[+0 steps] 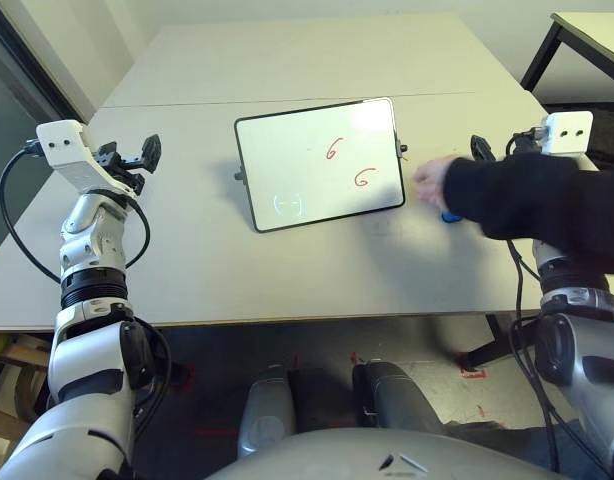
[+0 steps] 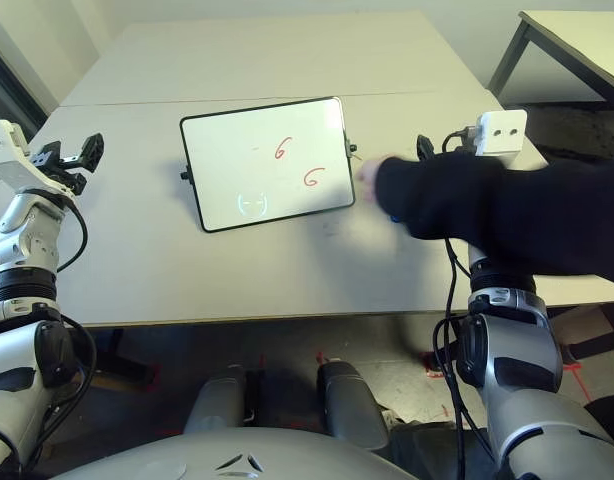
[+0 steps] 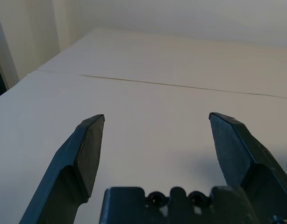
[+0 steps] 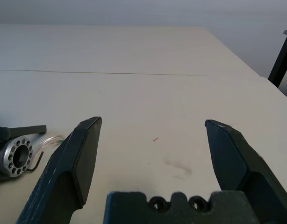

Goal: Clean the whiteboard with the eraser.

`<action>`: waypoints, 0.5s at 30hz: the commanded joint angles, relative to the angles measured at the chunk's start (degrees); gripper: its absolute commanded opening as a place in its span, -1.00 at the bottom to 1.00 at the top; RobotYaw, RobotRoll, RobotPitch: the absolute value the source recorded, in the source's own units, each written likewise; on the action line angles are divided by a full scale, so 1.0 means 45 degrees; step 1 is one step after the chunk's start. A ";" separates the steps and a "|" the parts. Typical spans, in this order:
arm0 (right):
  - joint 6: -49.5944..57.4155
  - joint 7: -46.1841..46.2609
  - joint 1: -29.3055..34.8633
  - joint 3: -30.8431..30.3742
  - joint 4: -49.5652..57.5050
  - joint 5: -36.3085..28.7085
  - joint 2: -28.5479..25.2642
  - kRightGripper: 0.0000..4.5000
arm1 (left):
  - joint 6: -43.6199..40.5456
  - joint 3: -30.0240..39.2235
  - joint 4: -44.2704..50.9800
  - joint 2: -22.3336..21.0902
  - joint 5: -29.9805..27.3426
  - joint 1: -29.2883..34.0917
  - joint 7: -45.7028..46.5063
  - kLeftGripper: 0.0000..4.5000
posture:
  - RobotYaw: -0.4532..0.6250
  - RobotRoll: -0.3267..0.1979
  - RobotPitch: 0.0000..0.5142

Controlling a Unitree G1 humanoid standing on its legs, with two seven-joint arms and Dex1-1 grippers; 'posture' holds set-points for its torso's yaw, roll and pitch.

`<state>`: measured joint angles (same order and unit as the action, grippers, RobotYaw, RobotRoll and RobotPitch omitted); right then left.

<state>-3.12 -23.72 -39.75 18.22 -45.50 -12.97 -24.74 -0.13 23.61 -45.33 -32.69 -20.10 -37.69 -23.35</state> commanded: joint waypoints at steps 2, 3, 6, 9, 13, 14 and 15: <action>-0.0133 0.0070 -0.0087 -0.0019 0.0034 -0.0060 -0.0041 1.00 | 0.0221 -0.0090 -0.0427 -0.0043 0.0182 -0.0247 -0.0061 1.00 | -0.30 0.25 -0.81; -0.0119 0.0072 -0.0083 -0.0010 0.0041 -0.0066 -0.0053 1.00 | 0.0237 -0.0094 -0.0421 -0.0016 0.0182 -0.0231 -0.0044 1.00 | -0.30 0.25 -0.81; -0.0040 0.0032 -0.0047 -0.0005 0.0179 -0.0085 -0.0110 1.00 | 0.0142 -0.0133 -0.0117 0.0069 0.0122 -0.0072 -0.0115 1.00 | -0.30 0.25 -0.81; -0.0001 0.0129 -0.0075 0.0010 0.0171 -0.0069 -0.0123 1.00 | -0.0021 -0.0137 0.0184 0.0007 0.0039 -0.0036 -0.0276 1.00 | -0.30 0.25 -0.82; 0.0000 0.0229 -0.0076 -0.0034 0.0152 -0.0042 -0.0028 1.00 | -0.0556 -0.0323 0.1268 0.0041 -0.0157 0.0112 -0.0785 1.00 | -0.29 0.25 -0.83; 0.0028 0.0219 -0.0085 -0.0052 0.0178 -0.0050 -0.0005 1.00 | -0.0870 -0.0413 0.1843 0.0065 -0.0304 0.0241 -0.1058 1.00 | -0.29 0.25 -0.82; 0.0054 0.0223 -0.0136 -0.0076 0.0164 -0.0038 0.0004 1.00 | -0.1316 -0.0595 0.2708 0.0085 -0.0516 0.0487 -0.1483 1.00 | -0.29 0.25 -0.82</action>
<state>-3.11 -23.21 -39.80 18.18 -45.36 -12.93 -24.75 -3.44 22.39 -37.50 -32.56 -21.18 -36.85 -27.46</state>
